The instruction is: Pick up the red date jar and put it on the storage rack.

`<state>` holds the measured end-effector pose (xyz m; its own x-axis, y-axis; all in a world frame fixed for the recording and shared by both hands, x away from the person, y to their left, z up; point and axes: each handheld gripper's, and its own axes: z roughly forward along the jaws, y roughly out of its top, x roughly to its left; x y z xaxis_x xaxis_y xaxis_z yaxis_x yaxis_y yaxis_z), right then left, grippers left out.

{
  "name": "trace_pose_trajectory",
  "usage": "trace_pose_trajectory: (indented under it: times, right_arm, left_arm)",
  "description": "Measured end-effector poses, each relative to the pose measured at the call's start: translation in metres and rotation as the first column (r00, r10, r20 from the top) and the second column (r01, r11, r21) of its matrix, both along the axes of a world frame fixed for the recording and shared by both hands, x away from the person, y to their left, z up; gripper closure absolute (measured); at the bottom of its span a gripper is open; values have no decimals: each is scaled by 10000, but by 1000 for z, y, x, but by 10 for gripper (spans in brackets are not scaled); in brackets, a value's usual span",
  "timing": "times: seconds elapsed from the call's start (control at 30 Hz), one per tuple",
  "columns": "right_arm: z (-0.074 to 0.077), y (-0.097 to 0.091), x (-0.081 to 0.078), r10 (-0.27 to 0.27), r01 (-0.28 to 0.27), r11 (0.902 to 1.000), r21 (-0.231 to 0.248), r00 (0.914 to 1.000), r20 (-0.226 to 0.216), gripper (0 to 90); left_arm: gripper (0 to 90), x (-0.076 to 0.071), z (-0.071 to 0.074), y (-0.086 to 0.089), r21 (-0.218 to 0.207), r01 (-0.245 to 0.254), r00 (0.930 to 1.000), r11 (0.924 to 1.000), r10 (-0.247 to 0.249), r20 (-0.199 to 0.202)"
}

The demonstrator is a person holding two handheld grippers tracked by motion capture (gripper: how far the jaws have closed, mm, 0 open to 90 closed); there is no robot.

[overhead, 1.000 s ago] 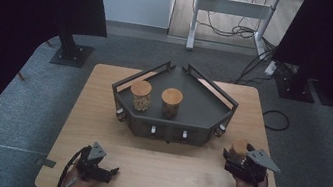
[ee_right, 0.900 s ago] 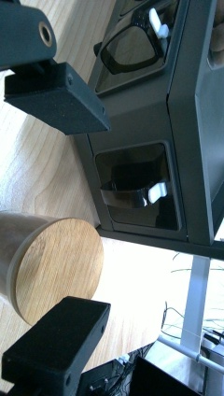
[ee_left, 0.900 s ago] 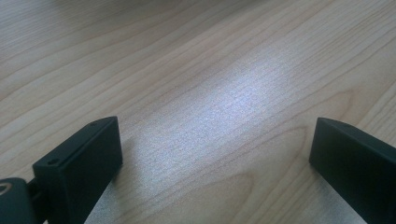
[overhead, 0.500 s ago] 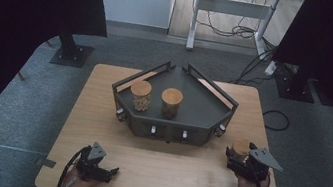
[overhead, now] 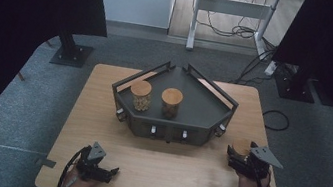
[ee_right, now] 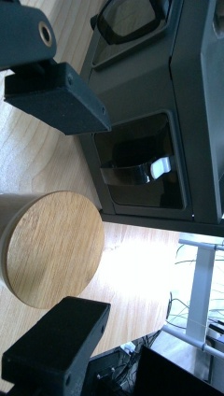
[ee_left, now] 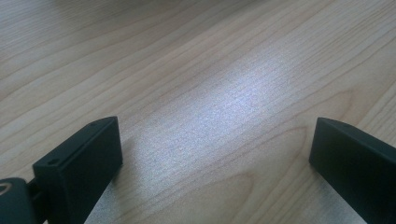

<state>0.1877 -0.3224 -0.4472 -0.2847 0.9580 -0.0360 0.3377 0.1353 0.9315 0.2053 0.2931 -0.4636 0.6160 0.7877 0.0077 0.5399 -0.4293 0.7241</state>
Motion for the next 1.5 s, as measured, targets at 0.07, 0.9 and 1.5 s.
trace_pose_trajectory:
  times: [0.07, 0.9, 1.5]
  right_arm:
    - [0, 0, 1, -46, 46, 10000, -19, 10000, -34, 112]
    - [-7, -1, 13, -419, 414, 9991, -136, 9983, -400, 99]
    - [-13, 0, 17, -533, 522, 9985, -170, 9963, -672, 105]
  left_arm:
    - [23, 0, 0, 0, -1, 1, 10000, 10000, -1, 0]
    - [23, 0, 0, 0, -1, -1, 10000, 10000, 1, 1]
    - [23, 0, 0, 0, 1, 1, 10000, 10000, -1, 1]
